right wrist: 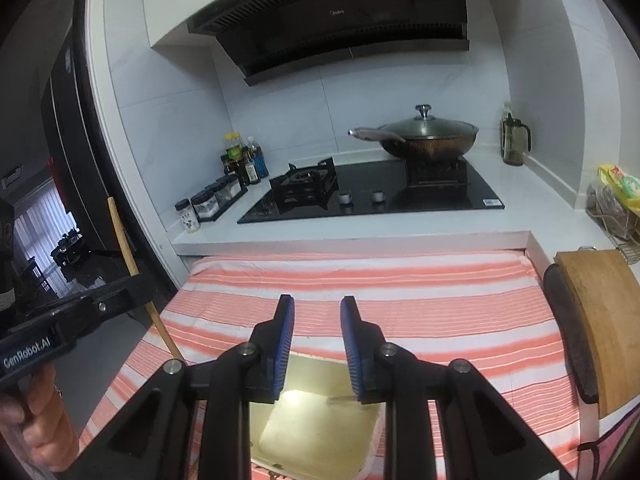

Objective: Organize utensils
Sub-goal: 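Carry the spoon and chopstick over the cream box while both tools release them inside, then move both tools back over the remaining chopsticks on the cloth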

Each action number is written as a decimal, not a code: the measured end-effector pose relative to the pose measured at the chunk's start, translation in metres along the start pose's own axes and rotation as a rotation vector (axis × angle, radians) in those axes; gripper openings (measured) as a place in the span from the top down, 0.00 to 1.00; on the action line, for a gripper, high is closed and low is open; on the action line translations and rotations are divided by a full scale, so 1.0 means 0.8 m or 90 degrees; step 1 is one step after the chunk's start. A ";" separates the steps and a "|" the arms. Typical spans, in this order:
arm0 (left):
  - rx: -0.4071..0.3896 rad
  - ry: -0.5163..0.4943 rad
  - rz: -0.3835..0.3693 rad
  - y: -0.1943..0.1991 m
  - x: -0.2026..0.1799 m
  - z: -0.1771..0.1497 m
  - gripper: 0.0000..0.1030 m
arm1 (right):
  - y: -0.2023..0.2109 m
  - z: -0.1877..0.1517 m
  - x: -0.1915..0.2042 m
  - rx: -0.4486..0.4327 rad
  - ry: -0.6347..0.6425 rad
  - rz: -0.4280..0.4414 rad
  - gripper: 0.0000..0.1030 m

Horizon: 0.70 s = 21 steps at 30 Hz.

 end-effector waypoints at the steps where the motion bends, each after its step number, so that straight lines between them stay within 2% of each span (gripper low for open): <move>1: 0.015 0.008 0.005 -0.018 0.006 -0.007 0.95 | -0.010 -0.002 -0.004 0.007 -0.006 -0.004 0.76; 4: 0.027 0.027 0.022 -0.054 0.018 -0.019 0.96 | -0.015 -0.007 -0.009 0.007 -0.016 0.003 0.76; 8: 0.043 0.006 0.023 -0.077 0.015 -0.035 0.94 | 0.000 -0.018 -0.005 0.000 0.004 0.011 0.76; 9: 0.053 0.002 0.023 -0.081 0.014 -0.040 0.84 | 0.004 -0.021 -0.005 0.001 0.005 0.014 0.73; 10: 0.064 0.001 0.029 -0.086 0.015 -0.043 0.62 | 0.009 -0.026 -0.007 0.002 0.001 0.018 0.64; 11: 0.066 0.000 0.042 -0.086 0.018 -0.047 0.50 | 0.012 -0.029 -0.010 0.002 -0.006 0.019 0.57; 12: 0.060 0.001 0.054 -0.084 0.020 -0.049 0.38 | 0.016 -0.033 -0.014 0.004 -0.011 0.019 0.55; 17: 0.078 0.023 0.047 -0.048 0.035 -0.072 0.34 | 0.043 -0.066 -0.028 0.018 -0.010 0.016 0.52; 21: 0.102 0.002 0.049 0.012 0.046 -0.116 0.27 | 0.072 -0.123 -0.043 0.047 0.021 -0.005 0.48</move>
Point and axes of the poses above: each gripper's, at about its wrist camera, not at the fingertips, and y roughly against the way its jaws point, x to its left, z to its top, the point moved 8 cm from there along -y, roughly the way its jaws point, and after that the axes turned 5 degrees about -z, right-handed, at the moved point
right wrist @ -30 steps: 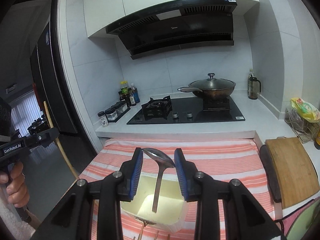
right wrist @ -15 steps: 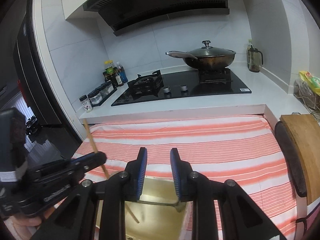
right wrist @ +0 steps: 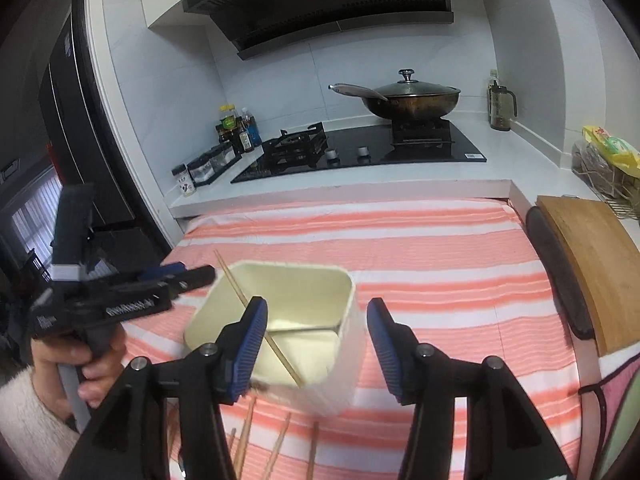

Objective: Organize utensils
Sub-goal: 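Move both tools back over the remaining chopsticks on the cloth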

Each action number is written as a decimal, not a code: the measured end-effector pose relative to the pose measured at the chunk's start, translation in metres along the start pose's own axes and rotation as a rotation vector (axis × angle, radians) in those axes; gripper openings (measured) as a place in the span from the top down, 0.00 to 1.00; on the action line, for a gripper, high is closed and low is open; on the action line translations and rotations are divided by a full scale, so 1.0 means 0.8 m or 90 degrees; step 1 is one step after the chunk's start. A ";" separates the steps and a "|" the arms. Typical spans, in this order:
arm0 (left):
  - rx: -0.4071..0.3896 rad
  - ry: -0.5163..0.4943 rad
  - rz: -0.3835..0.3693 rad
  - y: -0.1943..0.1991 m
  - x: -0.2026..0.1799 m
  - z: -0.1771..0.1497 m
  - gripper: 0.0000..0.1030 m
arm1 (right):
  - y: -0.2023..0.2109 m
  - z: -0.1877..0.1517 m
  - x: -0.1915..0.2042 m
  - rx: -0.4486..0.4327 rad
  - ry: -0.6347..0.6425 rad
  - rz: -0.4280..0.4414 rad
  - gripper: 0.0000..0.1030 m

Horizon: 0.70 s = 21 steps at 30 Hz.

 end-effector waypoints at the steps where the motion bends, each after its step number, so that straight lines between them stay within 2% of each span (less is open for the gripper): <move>1: 0.012 -0.005 0.004 0.014 0.005 -0.020 0.25 | 0.006 -0.018 -0.003 0.010 0.008 -0.008 0.48; 4: 0.047 -0.008 0.017 0.055 0.023 -0.094 0.24 | 0.023 -0.081 -0.013 0.046 0.029 -0.032 0.48; 7: 0.077 0.019 0.028 0.087 0.046 -0.175 0.24 | 0.041 -0.149 -0.023 0.077 0.027 -0.051 0.48; 11: 0.087 0.042 0.091 0.120 0.070 -0.266 0.24 | 0.060 -0.224 -0.032 0.098 0.016 -0.081 0.48; 13: 0.077 0.051 0.116 0.132 0.076 -0.293 0.24 | 0.065 -0.250 -0.034 0.100 0.014 -0.095 0.48; 16: 0.065 0.079 0.129 0.143 0.085 -0.317 0.24 | 0.074 -0.275 -0.032 0.094 0.015 -0.110 0.48; 21: 0.059 0.105 0.122 0.147 0.086 -0.328 0.24 | 0.082 -0.291 -0.017 0.092 0.006 -0.098 0.48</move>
Point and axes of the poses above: each gripper's, at about its wrist camera, not at the fingertips, and y roughly against the way its jaws point, x to its left, z to its top, the point moved 8 cm from there along -y, roughly the way its jaws point, and after that the axes turned 5 degrees about -z, right-handed, at the moved point
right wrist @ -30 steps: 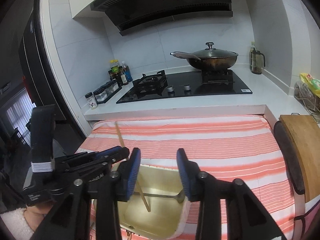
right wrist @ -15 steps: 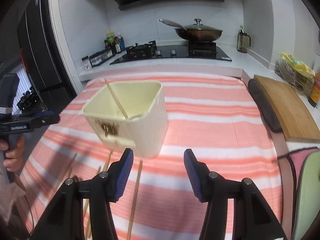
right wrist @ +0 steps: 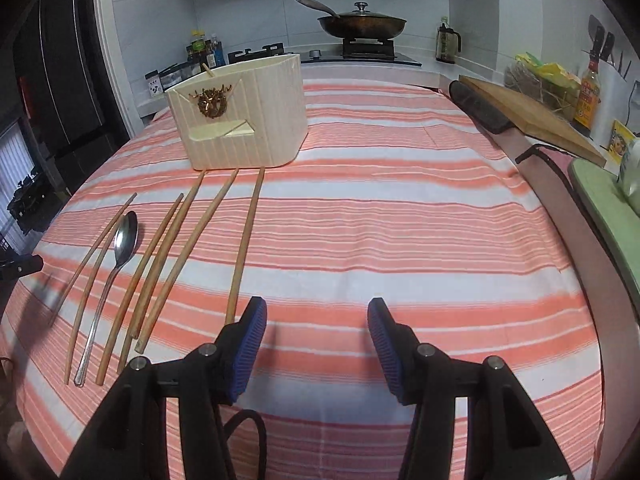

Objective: Organize utensils
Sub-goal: 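Move both tools back over the remaining chopsticks on the cloth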

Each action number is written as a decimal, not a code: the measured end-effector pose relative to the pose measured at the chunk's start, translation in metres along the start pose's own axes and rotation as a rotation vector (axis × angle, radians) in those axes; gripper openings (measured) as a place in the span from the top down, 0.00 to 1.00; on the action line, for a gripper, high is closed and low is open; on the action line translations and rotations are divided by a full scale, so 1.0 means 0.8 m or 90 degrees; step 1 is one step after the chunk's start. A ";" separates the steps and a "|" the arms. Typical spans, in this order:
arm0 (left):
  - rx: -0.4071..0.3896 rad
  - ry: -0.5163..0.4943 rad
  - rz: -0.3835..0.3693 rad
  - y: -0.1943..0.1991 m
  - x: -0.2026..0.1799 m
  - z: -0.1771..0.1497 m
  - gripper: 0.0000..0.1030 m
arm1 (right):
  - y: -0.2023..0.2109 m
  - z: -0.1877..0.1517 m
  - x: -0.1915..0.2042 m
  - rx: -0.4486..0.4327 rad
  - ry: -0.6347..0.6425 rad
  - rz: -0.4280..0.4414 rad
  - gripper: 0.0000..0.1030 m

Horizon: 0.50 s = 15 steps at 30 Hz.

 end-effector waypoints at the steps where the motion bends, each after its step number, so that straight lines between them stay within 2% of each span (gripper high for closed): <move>1: 0.001 -0.007 0.002 0.000 0.000 -0.001 0.24 | 0.001 -0.002 0.005 0.001 0.005 0.004 0.48; 4: -0.004 -0.025 0.013 0.000 -0.001 -0.002 0.23 | 0.001 -0.004 0.018 0.004 0.013 0.013 0.48; 8: -0.012 -0.017 0.012 -0.002 0.002 -0.002 0.21 | 0.000 -0.005 0.026 0.009 0.003 0.022 0.48; 15: -0.037 -0.036 0.038 0.003 -0.005 -0.004 0.21 | -0.001 -0.012 0.041 0.013 0.036 0.025 0.48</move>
Point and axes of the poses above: each gripper's, at about its wrist camera, not at the fingertips, and y roughly against the way its jaws point, x to its left, z to its top, the point moved 8 cm from there along -y, roughly the way its jaws point, and after that the axes turned 5 degrees about -z, right-handed, at the moved point
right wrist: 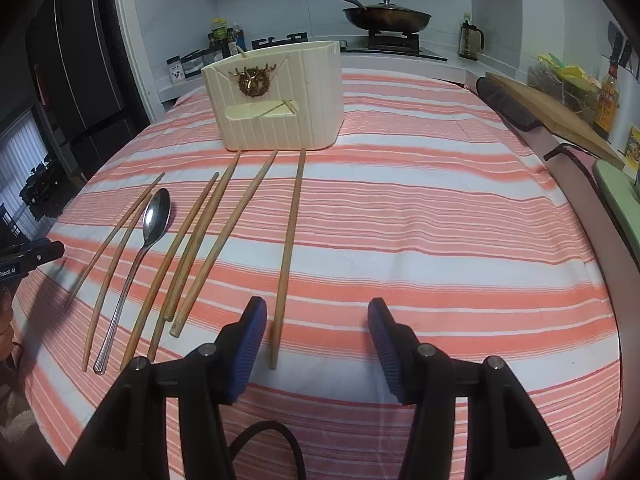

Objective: Organize utensils
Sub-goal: 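Move both tools back over the remaining chopsticks on the cloth, then grasp a chopstick with the right tool while the left tool grasps another chopstick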

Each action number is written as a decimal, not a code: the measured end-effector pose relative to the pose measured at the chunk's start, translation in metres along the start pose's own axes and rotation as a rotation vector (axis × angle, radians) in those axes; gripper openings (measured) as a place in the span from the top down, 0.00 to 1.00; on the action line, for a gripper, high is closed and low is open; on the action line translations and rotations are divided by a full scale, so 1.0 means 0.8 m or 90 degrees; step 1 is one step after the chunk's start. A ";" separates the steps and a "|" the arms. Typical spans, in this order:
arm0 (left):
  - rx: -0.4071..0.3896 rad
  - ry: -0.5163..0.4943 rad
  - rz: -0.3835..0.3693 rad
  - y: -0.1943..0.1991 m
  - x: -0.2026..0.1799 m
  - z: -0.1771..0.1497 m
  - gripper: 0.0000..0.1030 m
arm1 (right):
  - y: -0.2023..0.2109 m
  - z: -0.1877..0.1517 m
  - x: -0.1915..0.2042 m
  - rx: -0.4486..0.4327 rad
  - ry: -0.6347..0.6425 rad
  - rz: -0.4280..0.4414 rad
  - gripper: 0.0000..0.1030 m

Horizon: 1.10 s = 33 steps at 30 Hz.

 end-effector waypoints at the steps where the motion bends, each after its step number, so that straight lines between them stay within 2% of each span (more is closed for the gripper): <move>1: -0.005 0.000 0.006 0.001 0.001 0.000 0.20 | 0.001 0.000 0.001 -0.002 0.003 0.000 0.48; 10: -0.023 0.011 0.018 0.005 0.009 0.000 0.17 | 0.000 0.000 -0.001 0.003 -0.005 0.006 0.48; 17: 0.015 0.007 0.015 -0.004 0.008 -0.004 0.17 | -0.005 0.009 0.008 0.010 -0.001 0.020 0.48; 18: 0.013 0.010 0.010 -0.002 0.009 -0.003 0.11 | -0.007 0.012 0.009 0.012 -0.001 0.026 0.48; 19: 0.003 0.014 0.008 0.001 0.010 -0.001 0.01 | -0.009 0.014 0.010 0.015 -0.002 0.027 0.48; 22: -0.025 0.009 -0.006 0.015 0.009 0.010 0.00 | -0.016 0.020 0.012 0.021 0.001 0.027 0.48; 25: -0.011 0.000 -0.031 0.009 0.004 0.016 0.00 | -0.026 0.024 0.022 0.036 0.012 0.037 0.48; 28: 0.027 0.000 -0.051 -0.013 -0.001 0.019 0.01 | -0.038 0.027 0.034 0.050 0.034 0.038 0.48; 32: 0.071 -0.026 -0.043 -0.049 -0.009 0.021 0.03 | -0.058 0.034 0.043 0.061 0.057 0.018 0.53; 33: 0.077 -0.038 -0.038 -0.057 -0.012 0.022 0.08 | -0.064 0.036 0.043 0.066 0.058 0.014 0.54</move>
Point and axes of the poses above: each gripper's, at about its wrist camera, not at the fingertips, and y roughly against the way its jaws point, x to its left, z to its top, the point moved 8 cm from there along -y, roughly the way its jaws point, and after that the axes turned 5 degrees about -z, right-handed, at the moved point
